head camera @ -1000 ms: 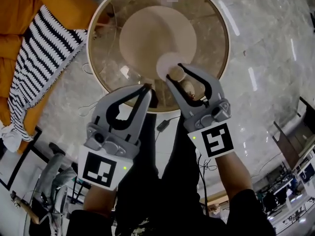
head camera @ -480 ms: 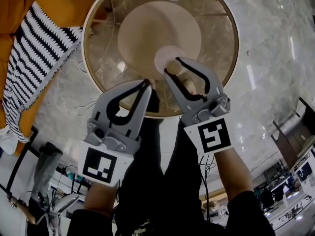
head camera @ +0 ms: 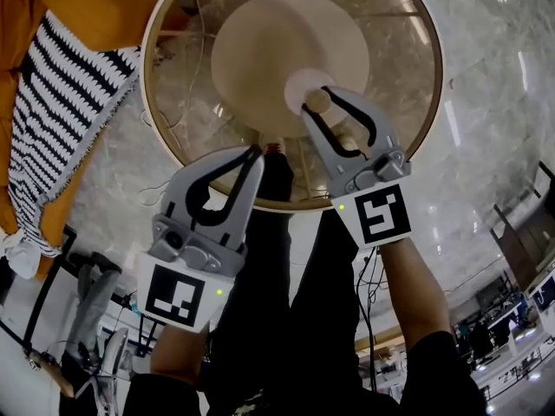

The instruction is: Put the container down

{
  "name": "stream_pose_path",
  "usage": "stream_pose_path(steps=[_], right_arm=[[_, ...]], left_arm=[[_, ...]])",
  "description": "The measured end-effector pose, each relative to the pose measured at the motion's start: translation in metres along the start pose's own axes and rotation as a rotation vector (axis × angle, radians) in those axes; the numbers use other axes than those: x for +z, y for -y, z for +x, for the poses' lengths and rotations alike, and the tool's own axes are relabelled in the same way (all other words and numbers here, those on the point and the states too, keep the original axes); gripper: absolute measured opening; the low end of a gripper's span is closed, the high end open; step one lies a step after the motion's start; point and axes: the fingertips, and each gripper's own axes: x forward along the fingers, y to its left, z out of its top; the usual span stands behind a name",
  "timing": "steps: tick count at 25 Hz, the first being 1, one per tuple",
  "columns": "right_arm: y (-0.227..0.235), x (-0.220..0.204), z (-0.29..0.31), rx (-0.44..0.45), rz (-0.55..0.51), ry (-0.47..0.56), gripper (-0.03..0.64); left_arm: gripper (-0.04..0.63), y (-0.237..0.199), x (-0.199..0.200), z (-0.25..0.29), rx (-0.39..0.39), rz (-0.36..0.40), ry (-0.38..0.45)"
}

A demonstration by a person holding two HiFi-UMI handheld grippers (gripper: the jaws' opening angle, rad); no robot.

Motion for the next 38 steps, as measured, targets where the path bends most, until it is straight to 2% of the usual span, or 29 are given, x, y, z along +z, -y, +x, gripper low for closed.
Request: stream_pose_path(steps=[5, 20, 28, 32, 33, 34, 35, 38], right_arm=[[-0.003, -0.011, 0.009, 0.012, 0.002, -0.003, 0.12], [0.008, -0.038, 0.013, 0.014, -0.022, 0.004, 0.12], [0.002, -0.046, 0.009, 0.013, -0.062, 0.032, 0.121], [0.003, -0.044, 0.007, 0.009, -0.091, 0.05, 0.128], [0.004, -0.042, 0.007, -0.003, -0.101, 0.058, 0.162], [0.004, -0.039, 0.007, -0.011, -0.107, 0.068, 0.244], [0.003, -0.036, 0.007, -0.007, -0.112, 0.072, 0.299], [-0.008, -0.024, 0.001, 0.031, -0.118, 0.065, 0.313]], left_arm=[[0.001, -0.001, -0.01, 0.009, -0.013, -0.013, -0.003], [0.002, 0.005, -0.007, 0.04, -0.061, 0.033, -0.021], [0.002, 0.015, -0.012, 0.036, -0.044, 0.02, -0.019], [0.002, 0.018, -0.007, 0.026, -0.008, 0.012, 0.005], [0.002, 0.019, -0.005, 0.022, 0.008, 0.007, 0.011], [0.002, 0.019, -0.003, 0.017, 0.026, 0.001, 0.018], [0.002, 0.019, -0.002, 0.011, 0.046, -0.006, 0.023], [0.002, 0.023, 0.0, -0.013, 0.088, -0.016, 0.023]])
